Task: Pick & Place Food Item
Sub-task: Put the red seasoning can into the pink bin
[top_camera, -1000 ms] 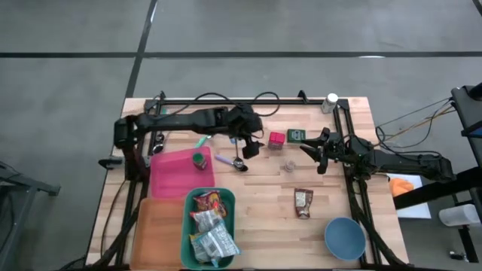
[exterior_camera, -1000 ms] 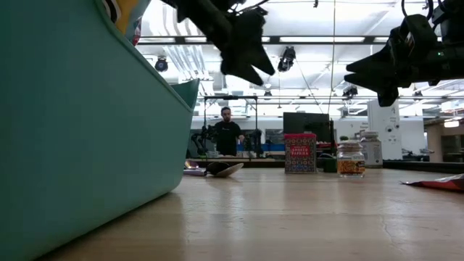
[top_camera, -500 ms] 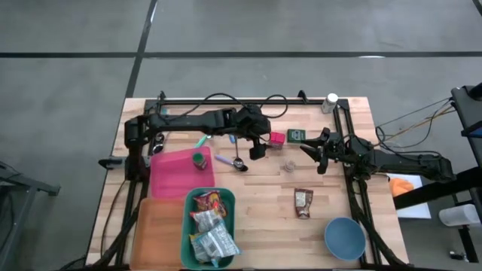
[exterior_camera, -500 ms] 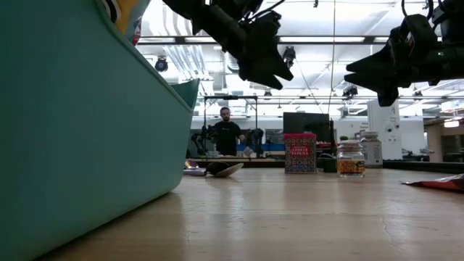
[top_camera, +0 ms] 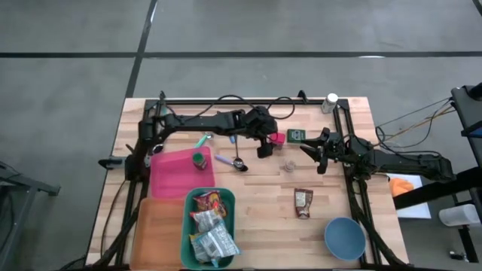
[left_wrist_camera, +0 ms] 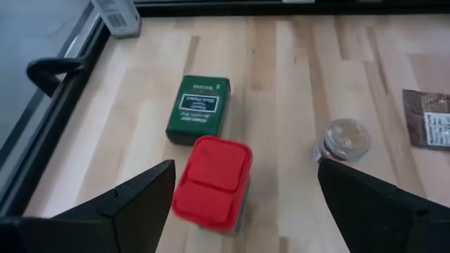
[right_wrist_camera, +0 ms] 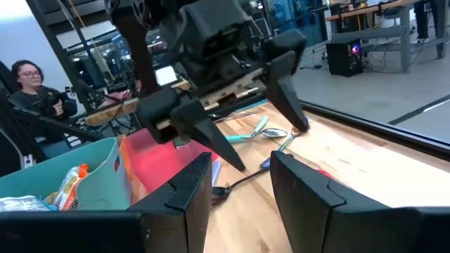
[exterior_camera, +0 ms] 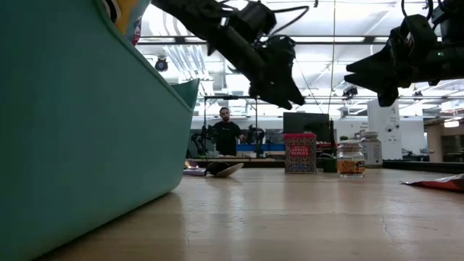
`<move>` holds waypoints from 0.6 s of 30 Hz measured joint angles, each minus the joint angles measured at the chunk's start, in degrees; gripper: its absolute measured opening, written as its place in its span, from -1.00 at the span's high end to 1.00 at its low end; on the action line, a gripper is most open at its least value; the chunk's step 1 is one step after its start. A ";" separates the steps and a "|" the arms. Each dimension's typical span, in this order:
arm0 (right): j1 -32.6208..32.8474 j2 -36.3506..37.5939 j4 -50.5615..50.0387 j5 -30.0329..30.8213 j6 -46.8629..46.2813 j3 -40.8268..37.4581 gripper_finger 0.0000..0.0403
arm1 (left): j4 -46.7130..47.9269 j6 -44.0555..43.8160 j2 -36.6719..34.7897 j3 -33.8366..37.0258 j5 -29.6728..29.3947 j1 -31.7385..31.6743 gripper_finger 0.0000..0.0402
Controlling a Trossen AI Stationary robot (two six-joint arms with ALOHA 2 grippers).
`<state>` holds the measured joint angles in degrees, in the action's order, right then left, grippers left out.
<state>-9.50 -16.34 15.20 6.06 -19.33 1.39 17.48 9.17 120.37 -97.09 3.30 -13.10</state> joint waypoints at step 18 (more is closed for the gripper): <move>-0.01 -0.32 0.00 -0.02 -0.01 0.00 0.29 | 3.30 -0.18 7.67 -8.31 3.79 -2.01 -0.75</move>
<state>-9.51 -16.66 15.20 6.05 -19.34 1.39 20.78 8.99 128.05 -105.41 7.09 -15.11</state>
